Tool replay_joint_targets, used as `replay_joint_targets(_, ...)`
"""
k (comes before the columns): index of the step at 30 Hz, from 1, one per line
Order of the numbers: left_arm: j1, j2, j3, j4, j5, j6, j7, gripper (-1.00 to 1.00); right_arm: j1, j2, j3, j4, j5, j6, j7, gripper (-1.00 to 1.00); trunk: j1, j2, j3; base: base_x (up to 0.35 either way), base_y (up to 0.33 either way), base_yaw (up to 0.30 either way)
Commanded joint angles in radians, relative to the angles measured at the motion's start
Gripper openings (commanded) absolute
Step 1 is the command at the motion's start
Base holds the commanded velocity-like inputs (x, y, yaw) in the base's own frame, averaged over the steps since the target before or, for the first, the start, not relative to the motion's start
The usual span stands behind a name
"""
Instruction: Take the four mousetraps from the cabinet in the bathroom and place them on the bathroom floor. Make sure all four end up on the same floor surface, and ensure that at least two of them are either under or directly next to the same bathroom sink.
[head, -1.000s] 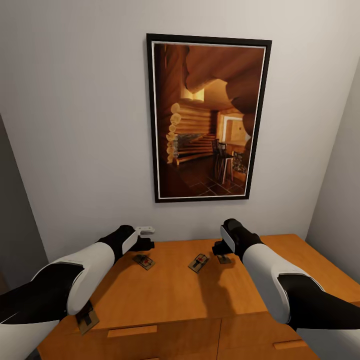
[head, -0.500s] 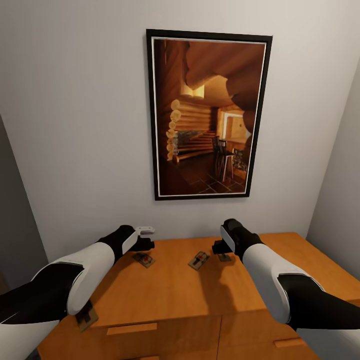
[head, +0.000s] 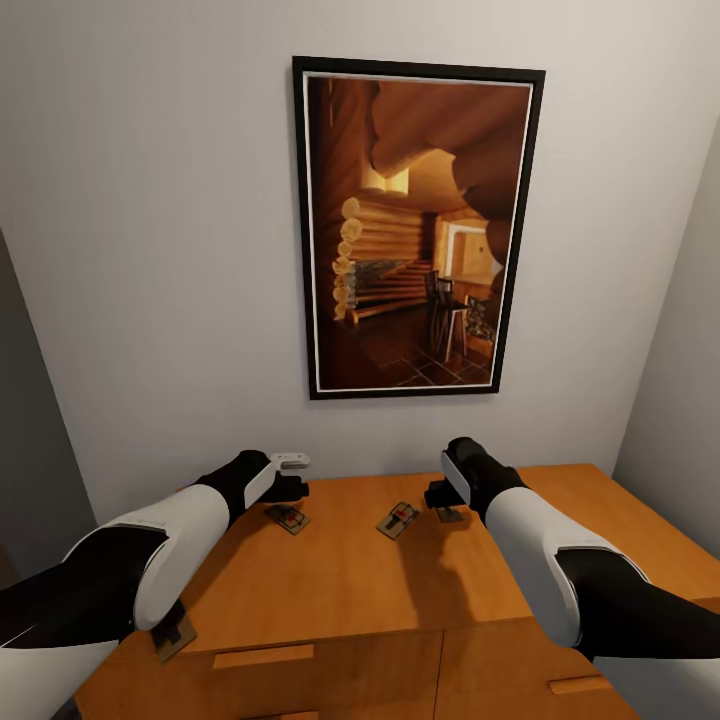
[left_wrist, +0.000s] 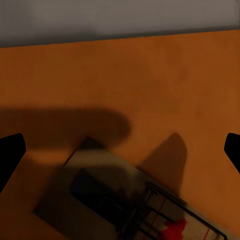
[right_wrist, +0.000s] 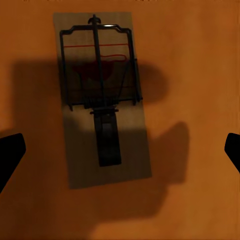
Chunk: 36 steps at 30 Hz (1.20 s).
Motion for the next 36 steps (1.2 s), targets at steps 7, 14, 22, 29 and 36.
replay_joint_targets(7, 0.000, 0.000, -0.008, -0.002, 0.011, 0.005, 0.002, 1.00, -0.001, -0.006, -0.005, -0.001, 0.008, 0.004, 0.001, 1.00, 0.000, -0.001, -0.001, 0.000, 0.000, 0.000)
replay_joint_targets(14, 0.000, 0.000, -0.008, -0.002, 0.012, 0.005, 0.002, 1.00, -0.001, -0.013, -0.005, -0.001, 0.008, 0.003, 0.002, 1.00, 0.000, -0.001, -0.001, 0.000, 0.000, 0.000)
replay_joint_targets(22, 0.000, 0.000, -0.008, -0.003, 0.011, 0.005, 0.003, 1.00, -0.001, -0.017, -0.005, -0.001, 0.008, 0.003, 0.003, 1.00, 0.000, -0.001, -0.001, 0.000, 0.000, 0.000)
replay_joint_targets(29, 0.000, 0.000, -0.008, -0.003, 0.011, 0.005, 0.003, 1.00, -0.001, -0.018, -0.005, -0.001, 0.008, 0.003, 0.003, 1.00, 0.023, -0.043, -0.020, 0.000, 0.000, 0.000)
replay_joint_targets(36, 0.000, 0.000, -0.008, -0.004, 0.010, 0.005, 0.003, 1.00, -0.001, -0.019, -0.005, -0.001, 0.008, 0.003, 0.003, 1.00, 0.042, -0.078, -0.036, 0.000, 0.000, 0.000)
